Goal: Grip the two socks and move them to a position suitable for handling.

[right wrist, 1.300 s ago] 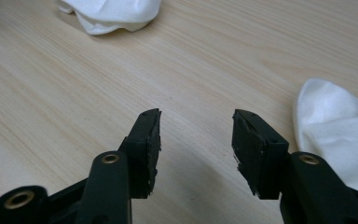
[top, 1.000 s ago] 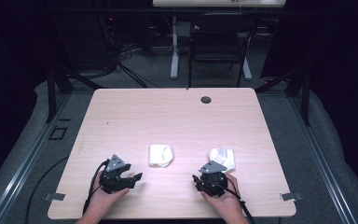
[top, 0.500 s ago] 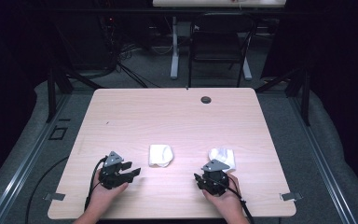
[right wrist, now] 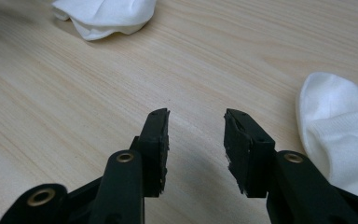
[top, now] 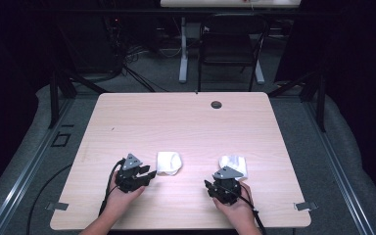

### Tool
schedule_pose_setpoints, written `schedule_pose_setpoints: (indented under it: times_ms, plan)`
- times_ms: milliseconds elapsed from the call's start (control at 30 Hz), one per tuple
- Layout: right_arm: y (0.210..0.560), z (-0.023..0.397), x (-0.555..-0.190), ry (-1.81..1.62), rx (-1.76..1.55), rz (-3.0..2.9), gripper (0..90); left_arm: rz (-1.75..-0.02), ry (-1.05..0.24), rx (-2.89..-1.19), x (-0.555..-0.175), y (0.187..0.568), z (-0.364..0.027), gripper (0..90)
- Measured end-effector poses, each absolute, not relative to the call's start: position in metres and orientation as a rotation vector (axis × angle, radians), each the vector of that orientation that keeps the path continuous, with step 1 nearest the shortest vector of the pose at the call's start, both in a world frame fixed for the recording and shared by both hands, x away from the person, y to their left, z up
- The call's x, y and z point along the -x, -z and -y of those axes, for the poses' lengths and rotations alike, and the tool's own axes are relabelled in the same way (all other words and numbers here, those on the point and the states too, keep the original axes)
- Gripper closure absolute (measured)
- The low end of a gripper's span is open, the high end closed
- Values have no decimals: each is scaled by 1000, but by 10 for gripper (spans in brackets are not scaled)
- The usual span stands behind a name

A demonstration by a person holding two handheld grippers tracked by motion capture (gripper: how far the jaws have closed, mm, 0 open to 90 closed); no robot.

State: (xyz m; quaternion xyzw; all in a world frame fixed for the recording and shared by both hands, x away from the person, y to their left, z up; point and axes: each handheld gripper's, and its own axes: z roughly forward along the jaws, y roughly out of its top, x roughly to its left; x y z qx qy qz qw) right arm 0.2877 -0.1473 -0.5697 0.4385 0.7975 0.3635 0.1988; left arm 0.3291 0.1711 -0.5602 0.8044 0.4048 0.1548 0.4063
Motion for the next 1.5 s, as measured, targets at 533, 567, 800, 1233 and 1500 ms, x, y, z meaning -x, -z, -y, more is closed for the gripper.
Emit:
schedule_pose_setpoints:
  times_ms: [533, 567, 800, 1233, 1500]
  plan:
    - [570, 151, -289, -1032, -1243, -2229, 610, -1056, -427, -2034, -360, 567, -133, 845]
    - [569, 151, -289, -1028, -1242, -2234, 610, -1047, -429, -2035, -361, 567, -130, 855]
    - [569, 154, -290, -1051, -1258, -2226, 607, -1046, -444, -2051, -366, 570, -120, 775]
    - [570, 157, -292, -1076, -1276, -2219, 598, -1069, -462, -2087, -369, 580, -119, 643]
    - [570, 157, -291, -1067, -1247, -2207, 570, -1041, -448, -2102, -362, 581, -119, 642]
